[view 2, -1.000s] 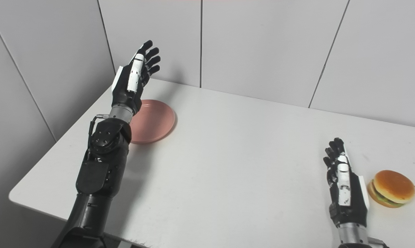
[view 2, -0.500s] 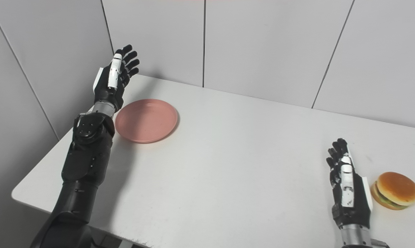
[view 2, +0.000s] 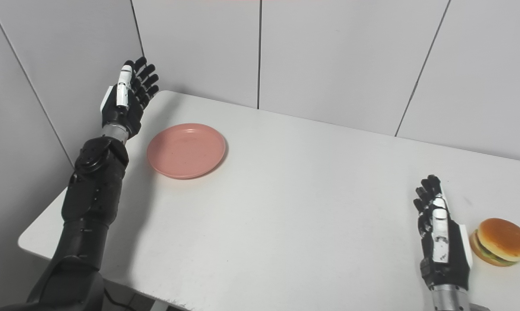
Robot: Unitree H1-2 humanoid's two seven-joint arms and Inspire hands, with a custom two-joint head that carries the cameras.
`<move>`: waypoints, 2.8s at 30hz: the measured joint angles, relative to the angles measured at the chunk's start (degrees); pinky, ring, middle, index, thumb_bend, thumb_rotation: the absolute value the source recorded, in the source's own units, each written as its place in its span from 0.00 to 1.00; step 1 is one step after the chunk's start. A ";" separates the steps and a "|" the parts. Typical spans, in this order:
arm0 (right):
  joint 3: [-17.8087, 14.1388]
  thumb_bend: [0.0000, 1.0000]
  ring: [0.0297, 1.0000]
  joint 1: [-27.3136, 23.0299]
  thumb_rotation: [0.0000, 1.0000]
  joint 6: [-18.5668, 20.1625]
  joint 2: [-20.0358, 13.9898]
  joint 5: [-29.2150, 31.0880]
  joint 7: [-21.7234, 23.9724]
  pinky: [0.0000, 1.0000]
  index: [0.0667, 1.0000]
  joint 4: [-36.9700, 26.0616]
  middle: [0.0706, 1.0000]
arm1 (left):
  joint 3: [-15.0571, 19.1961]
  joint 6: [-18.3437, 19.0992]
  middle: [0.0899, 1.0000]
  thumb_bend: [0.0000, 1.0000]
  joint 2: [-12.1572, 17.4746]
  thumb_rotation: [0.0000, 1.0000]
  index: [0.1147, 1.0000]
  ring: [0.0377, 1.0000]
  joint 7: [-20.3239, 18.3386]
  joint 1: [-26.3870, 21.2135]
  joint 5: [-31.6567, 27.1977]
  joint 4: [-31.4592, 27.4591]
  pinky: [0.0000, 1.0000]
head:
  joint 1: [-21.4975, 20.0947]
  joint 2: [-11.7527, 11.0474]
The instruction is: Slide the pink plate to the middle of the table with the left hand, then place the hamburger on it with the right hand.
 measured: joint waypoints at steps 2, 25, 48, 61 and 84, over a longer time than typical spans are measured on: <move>-0.04 0.19 0.99 0.00 1.00 0.00 0.00 0.20 0.12 1.00 0.98 0.00 0.98 | 0.10 0.00 0.90 0.34 0.21 1.00 0.88 0.91 0.17 0.00 0.05 1.08 0.93 | 0.00 0.09; -0.28 0.20 0.98 0.14 1.00 0.03 -0.06 0.43 0.11 1.00 0.97 -0.09 0.97 | 3.14 -2.55 0.89 0.36 1.35 1.00 0.88 0.91 0.40 -0.13 -1.05 13.43 0.95 | 0.18 0.53; -0.33 0.20 0.98 0.53 1.00 0.21 -0.02 0.67 0.06 1.00 0.97 -0.46 0.97 | 2.72 -6.58 0.88 0.37 1.90 1.00 0.87 0.89 -3.12 0.75 -1.35 21.14 0.91 | -0.61 0.70; 0.22 0.19 0.98 0.54 1.00 0.20 0.01 -0.29 0.06 1.00 0.96 -0.56 0.97 | -0.44 -6.51 0.88 0.37 -2.20 1.00 0.87 0.89 -3.13 1.51 -1.89 18.02 0.90 | -1.32 1.23; 0.55 0.24 0.97 1.33 1.00 0.24 0.40 -1.57 -0.24 0.99 0.96 -2.08 0.96 | -3.11 -6.47 0.86 0.36 -7.61 1.00 0.85 0.87 -5.27 1.92 -3.24 15.13 0.89 | -3.60 2.99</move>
